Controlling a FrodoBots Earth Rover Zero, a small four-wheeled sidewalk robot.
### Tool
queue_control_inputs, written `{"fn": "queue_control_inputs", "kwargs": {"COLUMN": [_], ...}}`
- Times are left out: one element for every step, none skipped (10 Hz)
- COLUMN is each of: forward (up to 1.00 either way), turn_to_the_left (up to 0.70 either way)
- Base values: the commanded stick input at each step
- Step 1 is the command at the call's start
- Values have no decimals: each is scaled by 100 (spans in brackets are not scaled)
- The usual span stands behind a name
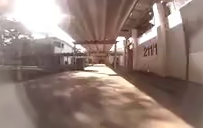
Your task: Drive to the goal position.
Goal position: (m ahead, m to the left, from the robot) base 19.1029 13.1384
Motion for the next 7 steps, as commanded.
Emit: {"fn": "queue_control_inputs", "kwargs": {"forward": [50,50,50,50,50,50,50], "turn_to_the_left": [0,0,0,0,0,0,0]}}
